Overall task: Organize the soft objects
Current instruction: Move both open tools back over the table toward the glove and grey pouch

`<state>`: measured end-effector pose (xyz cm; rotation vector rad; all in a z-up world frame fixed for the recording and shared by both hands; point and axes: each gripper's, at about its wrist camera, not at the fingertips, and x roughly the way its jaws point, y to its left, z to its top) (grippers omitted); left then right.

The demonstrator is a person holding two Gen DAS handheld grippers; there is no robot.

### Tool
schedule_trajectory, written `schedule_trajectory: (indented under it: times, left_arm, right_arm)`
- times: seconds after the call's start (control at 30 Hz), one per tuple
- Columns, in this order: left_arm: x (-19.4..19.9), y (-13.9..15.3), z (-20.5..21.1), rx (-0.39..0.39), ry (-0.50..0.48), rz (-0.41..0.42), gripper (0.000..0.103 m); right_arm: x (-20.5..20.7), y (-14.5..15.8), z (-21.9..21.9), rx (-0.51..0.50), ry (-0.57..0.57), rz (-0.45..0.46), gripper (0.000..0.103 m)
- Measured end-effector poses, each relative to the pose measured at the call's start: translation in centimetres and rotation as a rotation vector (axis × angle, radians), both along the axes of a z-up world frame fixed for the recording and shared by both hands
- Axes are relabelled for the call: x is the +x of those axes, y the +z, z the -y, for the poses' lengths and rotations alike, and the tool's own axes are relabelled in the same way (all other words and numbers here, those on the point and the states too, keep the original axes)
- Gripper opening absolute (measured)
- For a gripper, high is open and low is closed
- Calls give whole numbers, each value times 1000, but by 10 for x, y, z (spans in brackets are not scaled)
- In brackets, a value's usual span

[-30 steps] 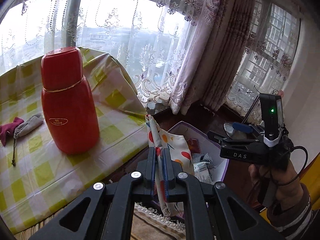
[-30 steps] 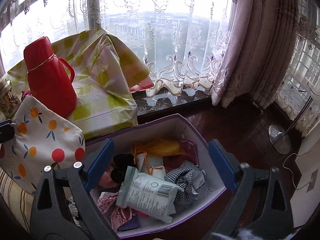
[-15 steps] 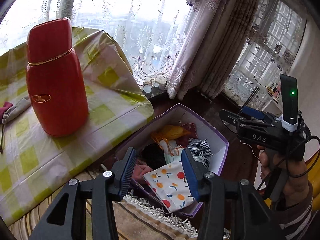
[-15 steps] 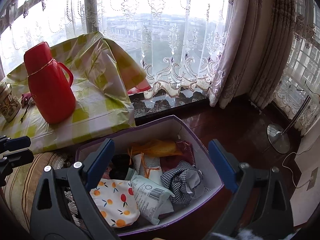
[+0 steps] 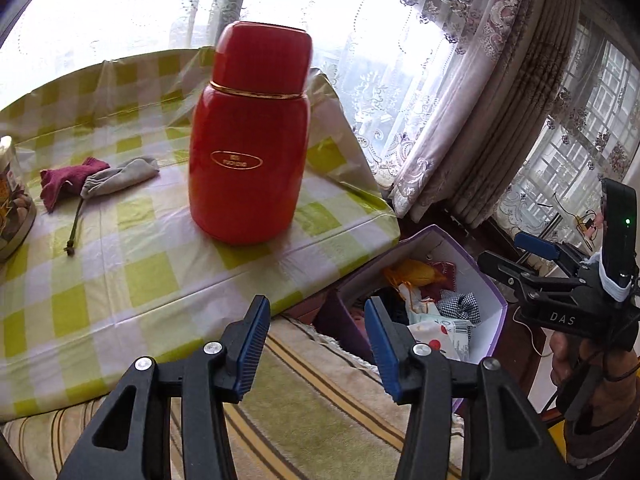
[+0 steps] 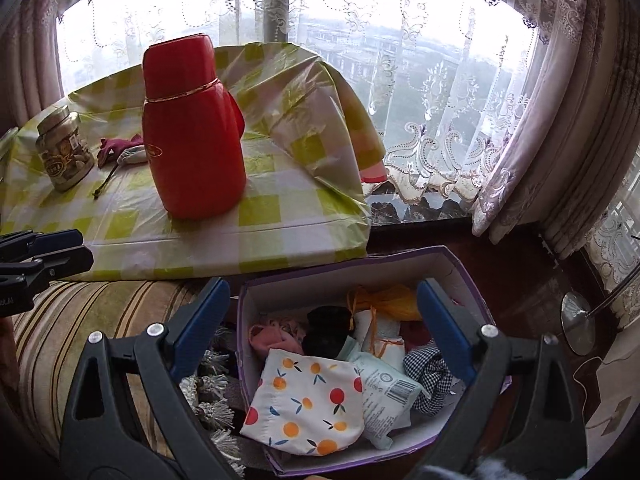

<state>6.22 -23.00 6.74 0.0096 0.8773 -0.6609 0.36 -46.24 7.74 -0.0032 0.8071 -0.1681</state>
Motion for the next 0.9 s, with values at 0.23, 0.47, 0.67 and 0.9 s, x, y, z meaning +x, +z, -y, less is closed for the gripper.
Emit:
schedule_trajectory:
  times: [0.23,0.47,0.67,0.9]
  left_arm:
    - [17,-3,-57,-3,137,-4,51]
    - [27,-6,-99,9,224,3,52]
    - [39,-11,-123,19,268,0,53]
    - [64,-12,-152,43,317,6,53]
  right_arm:
    - [14,-5,-61,-22,126,-29,96]
    - [27,-11,-104,-35,206,-55,96]
    - [46,-12,-127,-32,256,-73,96]
    - [76,-14,-163,-26,336,-78,96]
